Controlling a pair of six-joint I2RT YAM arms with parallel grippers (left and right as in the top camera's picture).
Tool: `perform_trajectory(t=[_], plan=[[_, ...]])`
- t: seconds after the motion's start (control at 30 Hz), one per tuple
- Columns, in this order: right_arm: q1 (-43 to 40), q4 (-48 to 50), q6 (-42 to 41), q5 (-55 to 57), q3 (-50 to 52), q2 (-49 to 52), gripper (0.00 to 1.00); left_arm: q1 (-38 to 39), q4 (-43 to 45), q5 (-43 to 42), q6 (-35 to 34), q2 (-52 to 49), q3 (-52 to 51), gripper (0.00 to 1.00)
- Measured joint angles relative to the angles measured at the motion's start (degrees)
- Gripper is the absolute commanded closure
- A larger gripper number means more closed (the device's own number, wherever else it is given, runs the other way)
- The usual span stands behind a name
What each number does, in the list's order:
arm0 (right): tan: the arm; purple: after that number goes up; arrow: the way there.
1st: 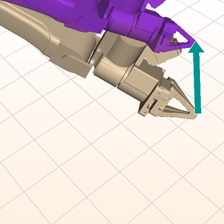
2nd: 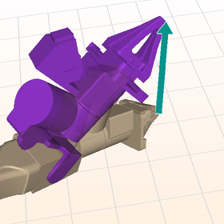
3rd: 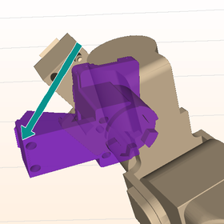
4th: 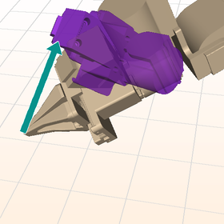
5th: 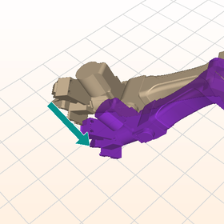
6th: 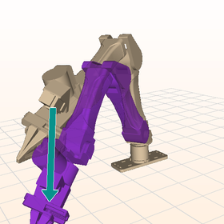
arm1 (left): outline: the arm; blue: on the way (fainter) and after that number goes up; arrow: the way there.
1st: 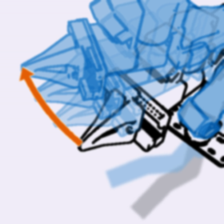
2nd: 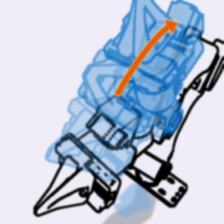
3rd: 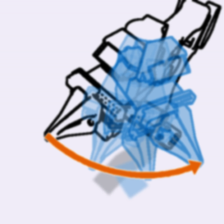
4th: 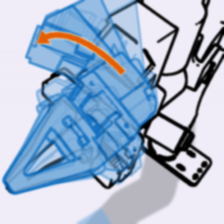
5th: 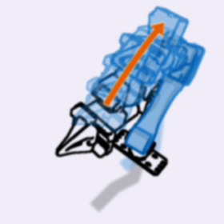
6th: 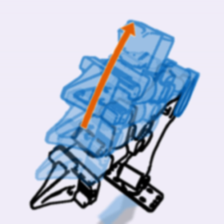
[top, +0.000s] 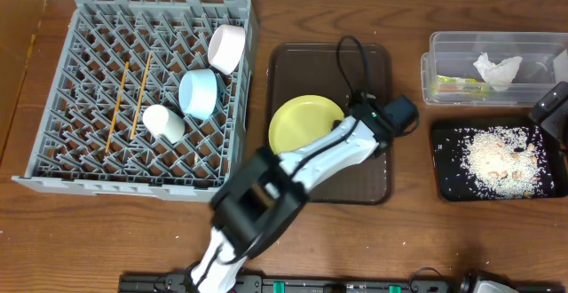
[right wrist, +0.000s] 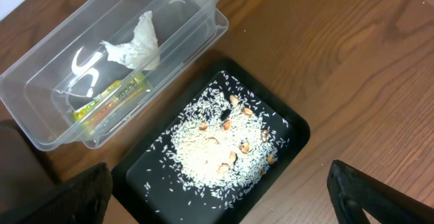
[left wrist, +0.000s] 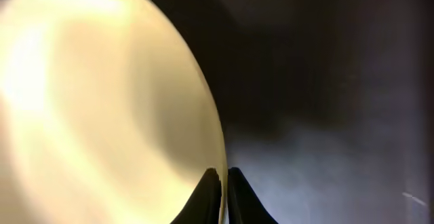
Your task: Sort waste into correct bins and load items into the dishwasher
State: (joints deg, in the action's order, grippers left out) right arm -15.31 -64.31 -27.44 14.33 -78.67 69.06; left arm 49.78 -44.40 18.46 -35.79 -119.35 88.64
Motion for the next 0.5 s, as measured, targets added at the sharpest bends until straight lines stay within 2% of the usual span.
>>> perform_trajectory(t=[0.2,0.37,0.4,0.43,0.5], plan=[[0.0,0.0,0.0,0.0,0.0,0.0,0.01,0.0,-0.1,-0.3,2.4,16.7,0.0,0.93],[0.0,0.0,0.0,0.0,0.0,0.0,0.01,-0.6,-0.6,-0.3,5.0,24.3,0.0,0.91],[0.0,0.0,0.0,0.0,0.0,0.0,0.01,-1.0,-1.0,-0.3,5.6,25.2,0.0,0.83],[0.0,0.0,0.0,0.0,0.0,0.0,0.01,-1.3,-2.1,-0.3,6.1,25.5,0.0,0.67],[0.0,0.0,0.0,0.0,0.0,0.0,0.01,-1.5,-3.1,-0.5,6.8,25.3,0.0,0.43]])
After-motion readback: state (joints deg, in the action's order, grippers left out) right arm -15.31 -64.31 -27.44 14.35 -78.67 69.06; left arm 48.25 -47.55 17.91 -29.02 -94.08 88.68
